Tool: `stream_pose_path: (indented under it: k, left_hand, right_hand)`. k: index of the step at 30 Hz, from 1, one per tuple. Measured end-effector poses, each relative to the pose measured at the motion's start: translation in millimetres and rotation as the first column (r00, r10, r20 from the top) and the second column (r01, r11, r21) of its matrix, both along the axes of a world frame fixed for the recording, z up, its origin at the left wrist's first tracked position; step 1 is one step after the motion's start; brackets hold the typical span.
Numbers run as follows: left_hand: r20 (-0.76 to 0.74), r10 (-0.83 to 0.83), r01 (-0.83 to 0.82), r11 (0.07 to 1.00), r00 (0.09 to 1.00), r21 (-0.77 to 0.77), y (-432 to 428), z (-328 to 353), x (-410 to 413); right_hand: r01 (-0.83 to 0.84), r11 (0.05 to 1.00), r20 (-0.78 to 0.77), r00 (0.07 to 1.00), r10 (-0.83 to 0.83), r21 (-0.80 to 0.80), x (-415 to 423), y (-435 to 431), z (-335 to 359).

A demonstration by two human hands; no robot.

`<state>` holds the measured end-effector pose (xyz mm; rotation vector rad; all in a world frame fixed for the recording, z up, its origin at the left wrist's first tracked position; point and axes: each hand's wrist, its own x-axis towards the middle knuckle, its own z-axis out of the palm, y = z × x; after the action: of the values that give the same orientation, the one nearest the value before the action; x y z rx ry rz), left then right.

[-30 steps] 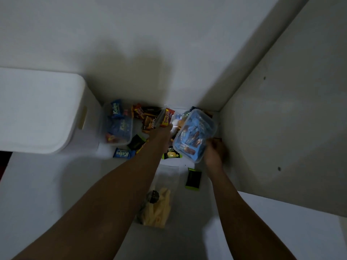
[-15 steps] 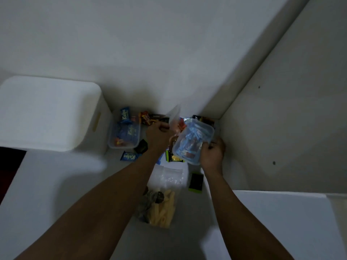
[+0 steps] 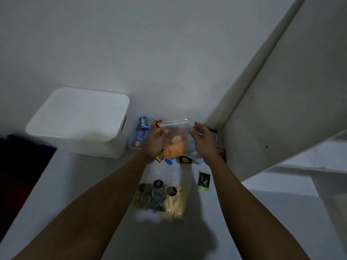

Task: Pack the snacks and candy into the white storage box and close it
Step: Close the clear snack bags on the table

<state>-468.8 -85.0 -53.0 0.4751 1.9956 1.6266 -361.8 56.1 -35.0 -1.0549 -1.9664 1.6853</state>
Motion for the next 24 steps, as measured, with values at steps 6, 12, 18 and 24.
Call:
stream_pose_path:
  k: [6, 12, 18, 24]
  left_hand:
    - [-0.029, 0.018, -0.016, 0.997, 0.999, 0.071, -33.3, 28.0, 15.7]
    - [-0.199, -0.195, 0.202, 0.979, 0.960, 0.017, -62.0, 49.1, 29.9]
    - [-0.363, -0.296, 0.304, 0.952, 0.884, -0.037, -91.8, 64.0, 24.7]
    - [-0.264, 0.153, -0.135, 0.987, 0.952, 0.086, -111.0, 96.8, 15.0]
  right_hand:
    - [0.045, 0.987, -0.116, 0.993, -0.027, 0.157, 2.4, -54.3, 25.2]
    - [-0.038, 0.998, -0.206, 0.978, 0.026, -0.056, 3.4, -106.6, 49.3]
    - [0.026, 0.998, -0.208, 0.978, -0.015, 0.050, 10.8, -135.5, 71.6]
    - [0.009, 1.000, -0.247, 0.969, -0.003, 0.025, 17.3, -149.6, 104.0]
